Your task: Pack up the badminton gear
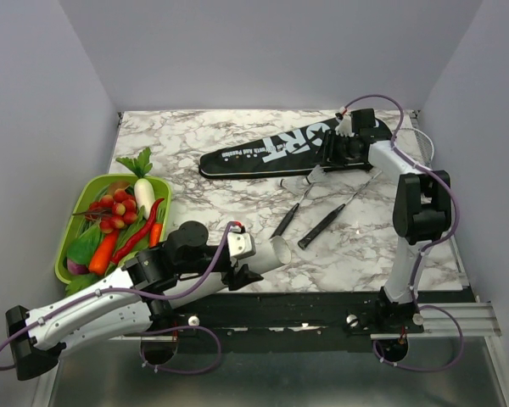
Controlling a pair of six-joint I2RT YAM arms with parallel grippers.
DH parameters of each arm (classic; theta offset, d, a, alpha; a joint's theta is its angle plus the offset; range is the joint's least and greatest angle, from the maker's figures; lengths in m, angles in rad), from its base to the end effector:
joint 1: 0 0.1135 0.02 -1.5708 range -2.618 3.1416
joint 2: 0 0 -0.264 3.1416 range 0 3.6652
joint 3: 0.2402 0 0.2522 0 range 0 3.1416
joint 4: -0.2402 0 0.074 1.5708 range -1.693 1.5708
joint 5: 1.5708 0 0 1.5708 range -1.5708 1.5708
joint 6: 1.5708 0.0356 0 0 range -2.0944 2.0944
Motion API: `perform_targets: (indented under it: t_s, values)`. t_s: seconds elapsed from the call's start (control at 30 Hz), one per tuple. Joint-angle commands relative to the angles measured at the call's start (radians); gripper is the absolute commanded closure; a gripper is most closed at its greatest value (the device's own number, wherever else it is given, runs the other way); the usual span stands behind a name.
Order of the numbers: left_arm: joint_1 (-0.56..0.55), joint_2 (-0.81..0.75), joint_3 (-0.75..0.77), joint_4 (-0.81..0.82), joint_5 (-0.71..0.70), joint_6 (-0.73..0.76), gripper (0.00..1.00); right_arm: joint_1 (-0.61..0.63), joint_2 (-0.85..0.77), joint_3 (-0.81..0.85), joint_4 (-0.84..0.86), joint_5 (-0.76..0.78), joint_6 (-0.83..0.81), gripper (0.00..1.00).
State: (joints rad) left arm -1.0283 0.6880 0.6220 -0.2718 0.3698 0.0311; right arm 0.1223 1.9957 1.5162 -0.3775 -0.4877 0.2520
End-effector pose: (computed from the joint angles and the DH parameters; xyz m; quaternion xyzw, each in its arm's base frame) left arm 0.0745 -0.1484 0.2893 0.4970 0.6384 -0.4035 0.4274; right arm 0.4375 0.0706 0.2145 -0.0252 0.9128 0.2854 0.2910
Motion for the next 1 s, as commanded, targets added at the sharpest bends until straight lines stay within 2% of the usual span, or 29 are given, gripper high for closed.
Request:
perform_targets:
  t_s: [0.0,0.53,0.7,0.8,0.93,0.97]
  values:
    - [-0.006,-0.019,-0.005,0.014,0.011,-0.027,1.0,-0.001,0.021,0.029,-0.043,-0.042,-0.025,0.49]
    - [-0.006,-0.03,-0.007,0.013,0.011,-0.028,1.0,-0.001,0.055,0.022,-0.09,-0.097,-0.016,0.69]
    - [-0.006,-0.028,-0.005,0.013,0.011,-0.028,1.0,-0.001,0.049,0.016,-0.104,-0.084,-0.016,0.99]
    - [-0.006,-0.027,-0.007,0.011,0.011,-0.028,1.0,0.0,0.029,0.004,-0.115,-0.078,-0.019,0.99]
    - [-0.006,-0.027,-0.008,0.013,0.009,-0.028,1.0,-0.001,-0.099,-0.066,-0.092,-0.026,0.003,0.99]
    - [-0.006,-0.027,-0.007,0.014,0.011,-0.028,1.0,0.002,-0.182,-0.121,-0.078,-0.005,0.009,0.99]
